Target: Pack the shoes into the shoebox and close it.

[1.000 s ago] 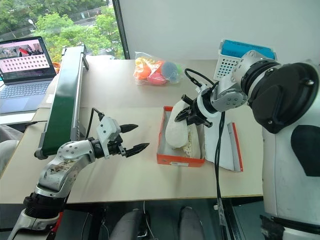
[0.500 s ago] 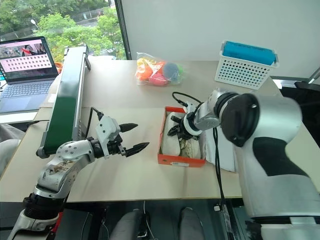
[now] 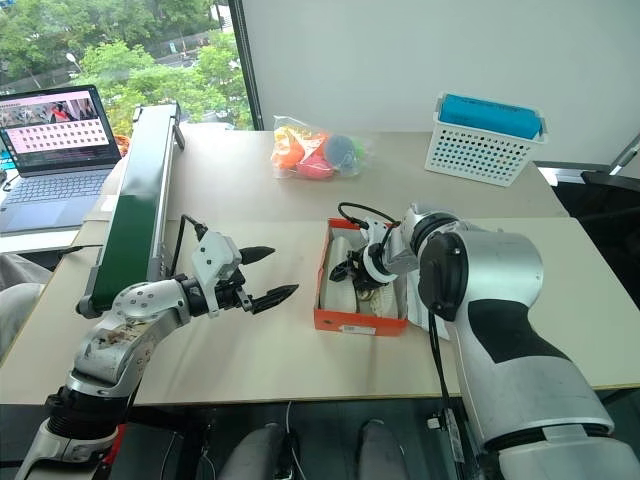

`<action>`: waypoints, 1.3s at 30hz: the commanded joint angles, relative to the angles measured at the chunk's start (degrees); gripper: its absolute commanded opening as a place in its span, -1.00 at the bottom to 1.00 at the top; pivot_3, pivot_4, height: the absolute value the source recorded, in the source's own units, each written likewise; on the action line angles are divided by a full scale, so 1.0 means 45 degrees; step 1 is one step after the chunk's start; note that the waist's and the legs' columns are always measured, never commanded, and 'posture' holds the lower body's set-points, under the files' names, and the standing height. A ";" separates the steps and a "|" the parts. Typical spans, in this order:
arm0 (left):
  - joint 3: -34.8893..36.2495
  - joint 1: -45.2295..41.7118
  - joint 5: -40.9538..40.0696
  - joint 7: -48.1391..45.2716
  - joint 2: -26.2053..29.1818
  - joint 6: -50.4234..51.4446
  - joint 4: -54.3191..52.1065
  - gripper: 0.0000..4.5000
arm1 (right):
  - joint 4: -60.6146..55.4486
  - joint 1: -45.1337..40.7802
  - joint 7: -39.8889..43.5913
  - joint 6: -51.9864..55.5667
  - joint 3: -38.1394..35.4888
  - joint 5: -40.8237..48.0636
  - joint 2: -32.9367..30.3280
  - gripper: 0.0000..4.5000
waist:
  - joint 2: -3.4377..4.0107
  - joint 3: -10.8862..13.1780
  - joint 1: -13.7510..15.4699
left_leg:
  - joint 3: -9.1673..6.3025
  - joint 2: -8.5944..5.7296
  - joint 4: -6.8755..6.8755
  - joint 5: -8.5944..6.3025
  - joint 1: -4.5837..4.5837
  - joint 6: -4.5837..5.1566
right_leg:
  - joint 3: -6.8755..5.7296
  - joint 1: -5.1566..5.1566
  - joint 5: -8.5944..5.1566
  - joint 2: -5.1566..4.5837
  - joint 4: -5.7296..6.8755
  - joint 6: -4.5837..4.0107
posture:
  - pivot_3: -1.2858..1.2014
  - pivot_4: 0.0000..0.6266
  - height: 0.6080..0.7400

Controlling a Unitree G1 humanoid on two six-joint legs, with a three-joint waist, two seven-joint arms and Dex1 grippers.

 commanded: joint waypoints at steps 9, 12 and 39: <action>-0.0189 -0.0873 0.0134 -0.0472 -0.0255 -0.0753 0.0616 1.00 | 0.1656 -0.3352 0.4148 0.0764 -0.0161 -0.2885 -0.2575 0.60 | 0.0024 0.0027 -0.0035 | 0.0010 0.0005 -0.0004 -0.0066 -0.0015 0.0106 | -0.0002 -0.0006 -0.0003 -0.0001 -0.0018 0.0004 | 0.03 -0.52 0.51; -0.0324 -0.1080 0.0221 -0.0611 -0.0390 -0.0966 0.0954 1.00 | 0.1656 -0.2734 0.5378 -0.0265 -0.0003 -0.4293 -0.2955 0.49 | 0.0025 0.0026 -0.0028 | 0.0010 0.0003 -0.0002 -0.0062 -0.0016 0.0101 | -0.0001 -0.0007 -0.0001 -0.0002 -0.0013 0.0003 | 0.03 -0.52 0.51; -0.1086 -0.1997 0.0463 -0.1745 -0.1127 -0.1696 0.2394 1.00 | 0.1656 1.0050 1.1518 -1.8918 -0.3633 -1.4885 -0.6149 -0.98 | -0.0053 0.0016 -0.0178 | 0.0084 0.0000 -0.0007 0.0002 0.0033 -0.0009 | 0.0074 0.0022 -0.0015 -0.0019 -0.0043 0.0030 | 0.03 -0.52 0.51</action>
